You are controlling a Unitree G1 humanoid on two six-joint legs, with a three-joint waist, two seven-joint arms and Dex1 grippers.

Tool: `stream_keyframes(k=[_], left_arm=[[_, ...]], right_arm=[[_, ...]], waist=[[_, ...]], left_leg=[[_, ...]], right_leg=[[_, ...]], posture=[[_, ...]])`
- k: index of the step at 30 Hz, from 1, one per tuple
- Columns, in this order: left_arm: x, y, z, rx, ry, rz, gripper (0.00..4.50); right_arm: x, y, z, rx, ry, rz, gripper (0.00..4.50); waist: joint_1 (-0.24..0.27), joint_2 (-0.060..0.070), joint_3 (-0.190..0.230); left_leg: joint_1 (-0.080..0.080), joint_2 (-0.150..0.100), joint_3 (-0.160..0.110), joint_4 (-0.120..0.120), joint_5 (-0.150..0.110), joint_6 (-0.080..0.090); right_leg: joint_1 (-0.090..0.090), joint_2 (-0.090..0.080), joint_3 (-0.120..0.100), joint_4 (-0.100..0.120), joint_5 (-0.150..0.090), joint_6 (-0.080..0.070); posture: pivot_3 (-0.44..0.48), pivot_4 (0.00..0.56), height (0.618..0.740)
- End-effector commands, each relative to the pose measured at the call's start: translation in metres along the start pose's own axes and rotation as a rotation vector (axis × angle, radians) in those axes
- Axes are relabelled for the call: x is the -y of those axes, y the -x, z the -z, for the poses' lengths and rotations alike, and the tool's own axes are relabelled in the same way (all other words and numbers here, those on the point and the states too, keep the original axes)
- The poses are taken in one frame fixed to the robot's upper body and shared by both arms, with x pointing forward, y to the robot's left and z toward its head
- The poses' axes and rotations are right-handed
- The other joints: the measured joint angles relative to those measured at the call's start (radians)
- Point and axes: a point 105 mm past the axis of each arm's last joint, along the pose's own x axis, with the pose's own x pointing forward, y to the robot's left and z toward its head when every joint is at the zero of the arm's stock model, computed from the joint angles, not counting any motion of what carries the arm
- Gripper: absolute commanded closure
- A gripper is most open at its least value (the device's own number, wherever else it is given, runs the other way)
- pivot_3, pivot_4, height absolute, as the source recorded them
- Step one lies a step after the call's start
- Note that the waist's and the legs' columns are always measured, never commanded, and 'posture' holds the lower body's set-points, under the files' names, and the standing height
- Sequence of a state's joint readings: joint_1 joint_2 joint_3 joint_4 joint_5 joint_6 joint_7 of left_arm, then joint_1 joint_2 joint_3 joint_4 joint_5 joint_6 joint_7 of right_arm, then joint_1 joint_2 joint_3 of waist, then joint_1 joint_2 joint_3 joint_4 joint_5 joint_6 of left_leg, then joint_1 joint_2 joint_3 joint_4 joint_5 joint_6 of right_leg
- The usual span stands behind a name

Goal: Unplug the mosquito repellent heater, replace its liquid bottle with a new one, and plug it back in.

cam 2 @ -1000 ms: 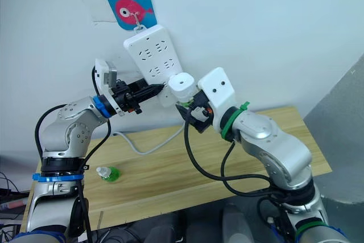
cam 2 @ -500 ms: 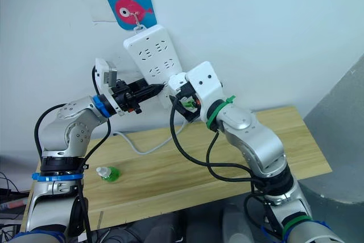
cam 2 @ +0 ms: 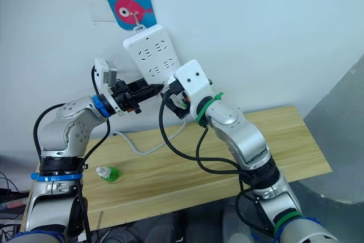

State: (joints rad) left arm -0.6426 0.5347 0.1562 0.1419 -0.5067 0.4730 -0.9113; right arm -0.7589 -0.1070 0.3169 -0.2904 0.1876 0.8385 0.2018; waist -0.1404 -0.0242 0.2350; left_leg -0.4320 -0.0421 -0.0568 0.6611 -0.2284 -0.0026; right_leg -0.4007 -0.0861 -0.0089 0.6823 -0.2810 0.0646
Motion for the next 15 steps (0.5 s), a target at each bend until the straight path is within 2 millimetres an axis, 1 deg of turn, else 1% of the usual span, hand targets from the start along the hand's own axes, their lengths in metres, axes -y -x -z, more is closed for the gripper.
stream_keyframes(k=[1, 2, 3, 4, 7, 15], left_arm=[[0.0004, -0.0001, -0.0183, 0.036, -0.049, 0.008, 3.21], [0.0004, -0.0002, -0.0181, 0.036, -0.049, 0.008, 3.21], [0.0005, -0.0001, -0.0180, 0.036, -0.049, 0.008, 3.21], [0.0004, -0.0002, -0.0180, 0.037, -0.048, 0.008, 3.21], [0.0002, 0.0000, -0.0175, 0.036, -0.048, 0.008, 3.21], [-0.0006, 0.0009, -0.0160, 0.032, -0.049, 0.004, 3.21]], right_arm=[[-0.0035, 0.0012, -0.0153, 0.060, 0.023, -0.013, 0.00], [-0.0032, 0.0013, -0.0150, 0.058, 0.024, -0.011, 0.00], [-0.0031, 0.0014, -0.0148, 0.057, 0.025, -0.010, 0.35], [-0.0020, 0.0016, -0.0145, 0.055, 0.029, -0.003, 0.57], [0.0000, 0.0023, -0.0134, 0.049, 0.035, 0.012, 1.52], [-0.0021, 0.0028, -0.0134, 0.047, 0.035, 0.005, 1.50]], waist=[[0.000, 0.000, 0.000], [0.000, 0.000, 0.000], [0.000, 0.000, 0.000], [0.000, 0.000, 0.000], [0.000, 0.000, 0.000], [0.000, 0.000, 0.000]], left_leg=[[0.000, 0.000, 0.000, 0.000, 0.000, 0.000], [0.000, 0.000, 0.000, 0.000, 0.000, 0.000], [0.000, 0.000, 0.000, 0.000, 0.000, 0.000], [0.000, 0.000, 0.000, 0.000, 0.000, 0.000], [0.000, 0.000, 0.000, 0.000, 0.000, 0.000], [0.000, 0.000, 0.000, 0.000, 0.000, 0.000]], right_leg=[[0.000, 0.000, 0.000, 0.000, 0.000, 0.000], [0.000, 0.000, 0.000, 0.000, 0.000, 0.000], [0.000, 0.000, 0.000, 0.000, 0.000, 0.000], [0.000, 0.000, 0.000, 0.000, 0.000, 0.000], [-0.001, 0.000, 0.000, 0.000, 0.000, 0.000], [-0.001, 0.000, 0.001, 0.000, 0.000, 0.000]], posture=[[-0.242, 0.242, 0.734], [-0.242, 0.242, 0.734], [-0.242, 0.243, 0.734], [-0.242, 0.244, 0.734], [-0.242, 0.245, 0.734], [-0.238, 0.246, 0.734]])
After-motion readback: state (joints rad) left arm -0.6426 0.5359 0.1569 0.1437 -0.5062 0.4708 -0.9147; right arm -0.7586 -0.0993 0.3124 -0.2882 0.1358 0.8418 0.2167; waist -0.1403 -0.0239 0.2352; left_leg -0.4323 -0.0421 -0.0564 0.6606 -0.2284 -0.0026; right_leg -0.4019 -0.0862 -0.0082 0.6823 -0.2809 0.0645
